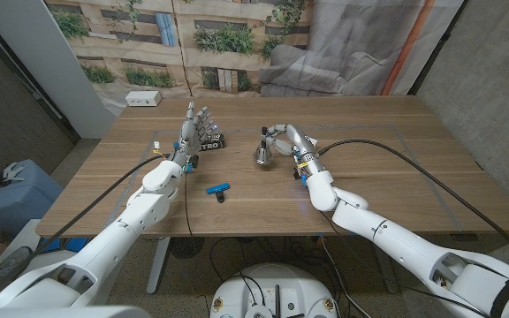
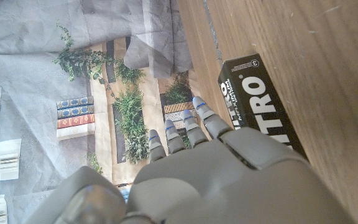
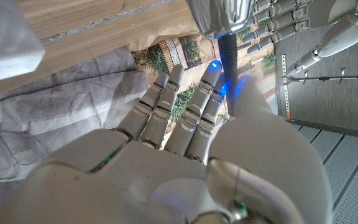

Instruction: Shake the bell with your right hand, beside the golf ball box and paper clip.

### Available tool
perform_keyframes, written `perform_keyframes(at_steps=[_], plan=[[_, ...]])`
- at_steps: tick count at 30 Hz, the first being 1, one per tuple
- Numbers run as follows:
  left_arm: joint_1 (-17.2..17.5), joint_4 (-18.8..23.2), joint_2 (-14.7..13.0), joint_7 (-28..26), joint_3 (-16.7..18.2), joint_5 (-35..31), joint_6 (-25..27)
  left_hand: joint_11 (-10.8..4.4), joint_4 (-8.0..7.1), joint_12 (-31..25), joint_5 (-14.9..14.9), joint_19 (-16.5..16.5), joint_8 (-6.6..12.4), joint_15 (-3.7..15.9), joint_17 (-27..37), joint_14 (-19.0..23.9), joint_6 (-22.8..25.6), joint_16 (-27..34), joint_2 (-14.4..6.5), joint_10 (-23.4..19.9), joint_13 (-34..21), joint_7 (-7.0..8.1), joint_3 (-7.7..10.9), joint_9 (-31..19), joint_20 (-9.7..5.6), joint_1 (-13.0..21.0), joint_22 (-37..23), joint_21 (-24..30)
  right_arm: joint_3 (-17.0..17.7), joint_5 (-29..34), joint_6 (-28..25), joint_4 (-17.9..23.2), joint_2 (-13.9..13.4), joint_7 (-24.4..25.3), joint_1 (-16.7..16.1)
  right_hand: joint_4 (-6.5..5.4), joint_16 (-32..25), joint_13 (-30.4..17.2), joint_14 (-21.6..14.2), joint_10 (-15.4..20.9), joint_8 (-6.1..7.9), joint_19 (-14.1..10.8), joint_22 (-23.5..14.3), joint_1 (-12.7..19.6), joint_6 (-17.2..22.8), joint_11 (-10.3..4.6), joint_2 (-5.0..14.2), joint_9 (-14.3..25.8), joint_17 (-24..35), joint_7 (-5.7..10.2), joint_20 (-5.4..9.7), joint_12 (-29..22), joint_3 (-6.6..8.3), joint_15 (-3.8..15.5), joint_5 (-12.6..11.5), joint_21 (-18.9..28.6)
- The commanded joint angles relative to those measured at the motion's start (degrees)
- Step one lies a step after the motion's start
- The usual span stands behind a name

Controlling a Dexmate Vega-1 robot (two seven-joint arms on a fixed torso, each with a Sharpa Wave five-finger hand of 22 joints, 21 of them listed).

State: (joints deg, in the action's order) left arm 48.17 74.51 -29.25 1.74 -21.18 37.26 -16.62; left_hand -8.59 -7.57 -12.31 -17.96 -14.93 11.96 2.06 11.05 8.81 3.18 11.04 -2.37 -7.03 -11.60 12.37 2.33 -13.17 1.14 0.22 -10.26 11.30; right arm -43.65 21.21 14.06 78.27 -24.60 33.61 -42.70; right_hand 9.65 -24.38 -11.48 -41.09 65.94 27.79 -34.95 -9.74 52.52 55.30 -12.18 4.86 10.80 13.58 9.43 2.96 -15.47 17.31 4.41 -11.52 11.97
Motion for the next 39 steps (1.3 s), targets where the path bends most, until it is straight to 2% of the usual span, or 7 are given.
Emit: perform_keyframes(at_steps=[1,21,31,39], plan=[[0.00,-0.02,-0.01,0.01,0.01,0.00,-0.02,-0.32,-0.39,-0.32,-0.39,-0.45,0.32,5.58,0.27,0.51,-0.02,0.32,-0.67,-0.17,-0.30,0.35,-0.02,-0.25,0.09,-0.07,-0.32,0.40,2.01,-0.84,-1.73,4.24,-1.21,-0.65,-1.80,-0.25,0.29,-0.04,-0.43,0.23,-0.23,-0.61,-0.32,-0.22,0.62,0.02,0.11,0.09,0.19,0.56,7.35,0.17,0.19,8.60,0.05,0.41],[0.00,0.00,0.00,-0.01,0.00,-0.01,-0.01,-0.40,-0.39,-0.33,-0.39,-0.46,0.33,5.55,0.27,0.55,-0.01,0.33,-0.67,-0.19,-0.30,0.36,-0.01,-0.25,0.04,-0.07,-0.32,0.40,3.84,-1.06,-4.79,7.59,-2.69,-2.13,-2.71,-0.20,0.71,-0.07,-0.44,0.01,-0.45,-1.43,-0.48,0.31,0.52,0.01,-0.17,0.16,0.28,0.56,7.48,0.82,0.05,8.73,0.14,0.68],[0.01,0.03,0.01,-0.09,0.01,-0.02,0.00,-0.40,-0.39,-0.34,-0.39,-0.41,0.33,5.59,0.27,0.49,-0.01,0.31,-0.68,-0.22,-0.30,0.35,-0.01,-0.25,0.05,-0.07,-0.32,0.38,4.70,-1.98,-7.18,9.74,-3.03,-3.13,-3.37,-0.69,0.96,-0.10,-0.65,0.22,-0.52,-1.41,-0.51,-0.23,0.63,0.02,-0.12,0.17,0.27,0.28,7.40,1.03,-0.18,8.48,0.22,0.63],[0.01,0.01,0.02,-0.08,0.01,-0.02,0.00,-0.32,-0.39,-0.32,-0.39,-0.41,0.32,5.59,0.27,0.50,-0.02,0.32,-0.68,-0.16,-0.30,0.35,-0.01,-0.25,0.06,-0.06,-0.32,0.39,4.94,-3.71,-8.38,11.39,-3.68,-5.72,-3.86,-1.11,1.16,-0.12,-0.84,0.55,-0.50,-1.36,-0.52,-0.86,0.87,0.03,-0.04,0.17,0.23,0.11,7.29,1.08,-0.37,8.29,0.30,0.58]])
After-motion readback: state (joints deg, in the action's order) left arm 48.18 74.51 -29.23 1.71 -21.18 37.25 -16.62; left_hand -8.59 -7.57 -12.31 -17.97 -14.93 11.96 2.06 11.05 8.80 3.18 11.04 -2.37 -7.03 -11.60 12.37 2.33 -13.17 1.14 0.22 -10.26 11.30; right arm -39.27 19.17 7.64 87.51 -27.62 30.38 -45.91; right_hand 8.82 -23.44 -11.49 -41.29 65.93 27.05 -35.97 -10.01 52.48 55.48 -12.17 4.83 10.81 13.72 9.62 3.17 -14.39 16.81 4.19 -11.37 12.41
